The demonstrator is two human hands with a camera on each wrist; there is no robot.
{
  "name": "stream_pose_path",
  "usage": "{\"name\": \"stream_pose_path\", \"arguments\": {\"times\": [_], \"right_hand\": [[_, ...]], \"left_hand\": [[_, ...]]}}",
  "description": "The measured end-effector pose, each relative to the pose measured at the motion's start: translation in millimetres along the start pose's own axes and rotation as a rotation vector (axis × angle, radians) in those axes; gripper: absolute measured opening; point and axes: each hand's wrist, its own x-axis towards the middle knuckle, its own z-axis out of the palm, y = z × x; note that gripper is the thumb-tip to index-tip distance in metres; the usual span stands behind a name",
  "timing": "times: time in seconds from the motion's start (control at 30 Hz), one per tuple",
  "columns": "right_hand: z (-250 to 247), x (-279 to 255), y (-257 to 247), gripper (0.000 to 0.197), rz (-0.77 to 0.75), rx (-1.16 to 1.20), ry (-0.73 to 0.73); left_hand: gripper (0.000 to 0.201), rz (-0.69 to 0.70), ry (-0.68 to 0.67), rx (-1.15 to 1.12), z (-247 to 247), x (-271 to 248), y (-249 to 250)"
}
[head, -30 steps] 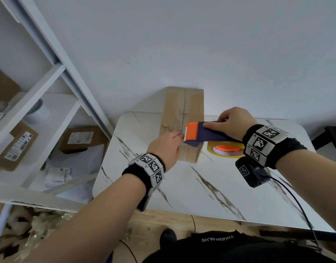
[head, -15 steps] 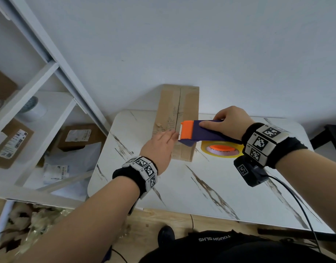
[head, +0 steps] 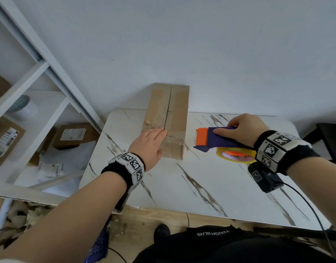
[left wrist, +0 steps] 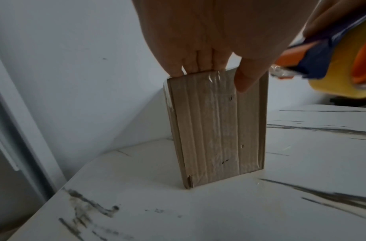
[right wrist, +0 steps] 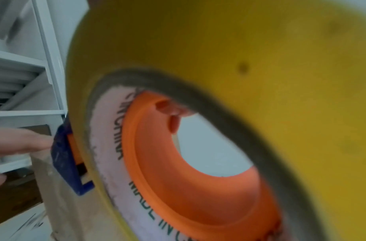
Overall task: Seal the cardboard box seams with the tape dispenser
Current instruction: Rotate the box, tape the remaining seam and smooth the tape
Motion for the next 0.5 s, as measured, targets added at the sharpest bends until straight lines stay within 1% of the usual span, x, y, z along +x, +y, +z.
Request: {"name": "stream_pose_path", "arguments": {"times": [0.13, 0.33, 0.43, 0.5], "right_hand": [[13.1, 6.2, -7.9, 0.043, -0.001, -0.001, -0.014], [23.3, 8.4, -13.8, 0.046, -0.020, 0.000, -0.002], [24.9, 8.1, -14.0, 0.048, -0.021, 0.006, -0.002], [25.5, 7.8, -13.5, 0.049, -0.026, -0.004, -0.001]], "left_hand": [[0.062, -0.037, -0.017, -0.001, -2.3, 2.1, 7.1], [0.050, -0.114, -0.042, -0.013, -13.0, 10.8, 23.9], [0.043, -0.092, 0.006, 0.048, -14.9, 15.1, 36.0], [0.041, -0.099, 0.000, 0.087, -12.1, 21.2, 46.8]]}}
